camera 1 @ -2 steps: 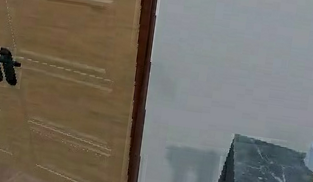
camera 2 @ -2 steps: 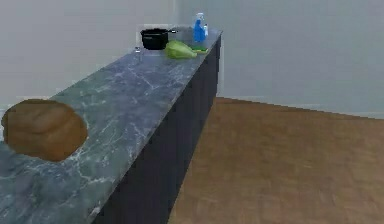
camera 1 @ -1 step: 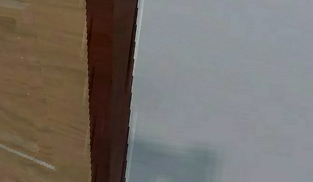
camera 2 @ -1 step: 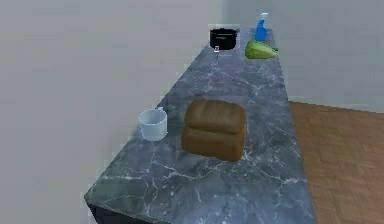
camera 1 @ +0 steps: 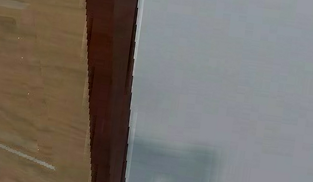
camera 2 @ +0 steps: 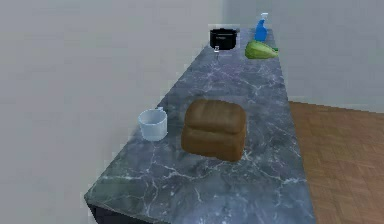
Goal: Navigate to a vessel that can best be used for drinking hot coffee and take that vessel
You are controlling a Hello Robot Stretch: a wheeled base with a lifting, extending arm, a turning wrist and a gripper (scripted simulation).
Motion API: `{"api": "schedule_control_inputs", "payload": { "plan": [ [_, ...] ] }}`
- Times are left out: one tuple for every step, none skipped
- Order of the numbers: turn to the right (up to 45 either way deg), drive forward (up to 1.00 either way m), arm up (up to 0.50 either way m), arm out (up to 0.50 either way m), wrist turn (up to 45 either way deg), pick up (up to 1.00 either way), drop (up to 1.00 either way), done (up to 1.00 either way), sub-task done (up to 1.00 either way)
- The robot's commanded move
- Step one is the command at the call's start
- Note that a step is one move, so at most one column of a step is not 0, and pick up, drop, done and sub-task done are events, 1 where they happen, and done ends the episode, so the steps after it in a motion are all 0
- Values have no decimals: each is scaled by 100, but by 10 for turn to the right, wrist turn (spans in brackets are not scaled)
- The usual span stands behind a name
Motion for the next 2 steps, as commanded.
{"api": "schedule_control_inputs", "payload": {
  "plan": [
    [0, 0, 38, 0, 0, 0, 0, 0, 0],
    [0, 0, 0, 26, 0, 0, 0, 0, 0]
  ]
}}
